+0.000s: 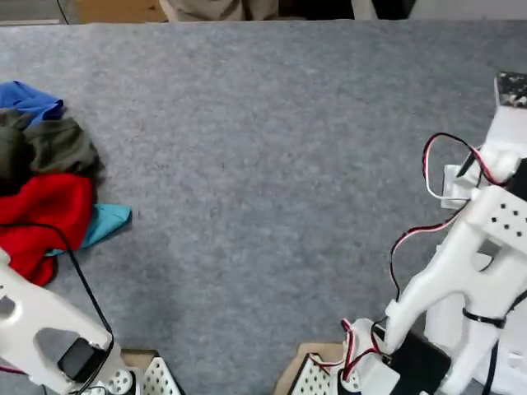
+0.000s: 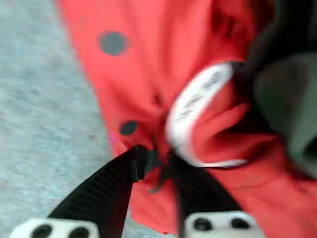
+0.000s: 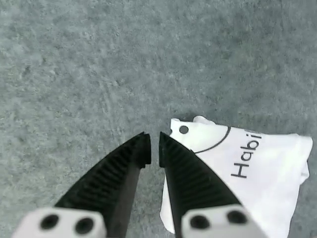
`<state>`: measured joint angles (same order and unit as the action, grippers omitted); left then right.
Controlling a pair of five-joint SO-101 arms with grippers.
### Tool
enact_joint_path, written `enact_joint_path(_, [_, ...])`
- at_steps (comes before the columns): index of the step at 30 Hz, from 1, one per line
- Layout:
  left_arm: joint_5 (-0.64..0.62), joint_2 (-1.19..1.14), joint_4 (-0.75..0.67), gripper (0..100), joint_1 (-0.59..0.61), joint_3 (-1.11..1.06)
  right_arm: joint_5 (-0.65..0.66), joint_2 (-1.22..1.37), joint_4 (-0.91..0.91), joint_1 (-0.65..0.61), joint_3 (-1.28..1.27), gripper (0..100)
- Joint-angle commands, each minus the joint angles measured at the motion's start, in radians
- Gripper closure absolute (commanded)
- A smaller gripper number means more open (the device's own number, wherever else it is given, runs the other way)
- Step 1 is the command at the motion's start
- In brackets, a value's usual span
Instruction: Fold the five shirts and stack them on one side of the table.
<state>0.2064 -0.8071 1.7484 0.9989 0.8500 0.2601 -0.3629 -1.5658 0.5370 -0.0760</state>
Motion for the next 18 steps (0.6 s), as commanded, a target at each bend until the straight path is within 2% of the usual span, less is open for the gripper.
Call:
enact_joint_path(1, [-0.003, 0.059, -0.009, 98, -0.046, -0.043, -0.011, 0.004, 0.025, -0.019, 0.002, 94.7])
enact_joint_path(4, [-0.005, 0.073, -0.014, 98, -0.046, -0.015, -0.011, 0.002, -0.009, -0.015, 0.007, 94.7])
enact_joint_path(8, [-0.014, 0.124, 0.012, 98, -0.003, 0.167, -0.011, 0.004, -0.061, -0.016, -0.001, 94.7])
enact_joint_path(13, [-0.117, 0.291, 0.012, 98, 0.052, 0.368, -0.094, 0.004, -0.104, -0.019, 0.001, 94.7])
enact_joint_path(18, [-0.186, 0.484, 0.012, 98, 0.003, 0.436, -0.146, 0.004, -0.107, -0.021, 0.004, 94.7])
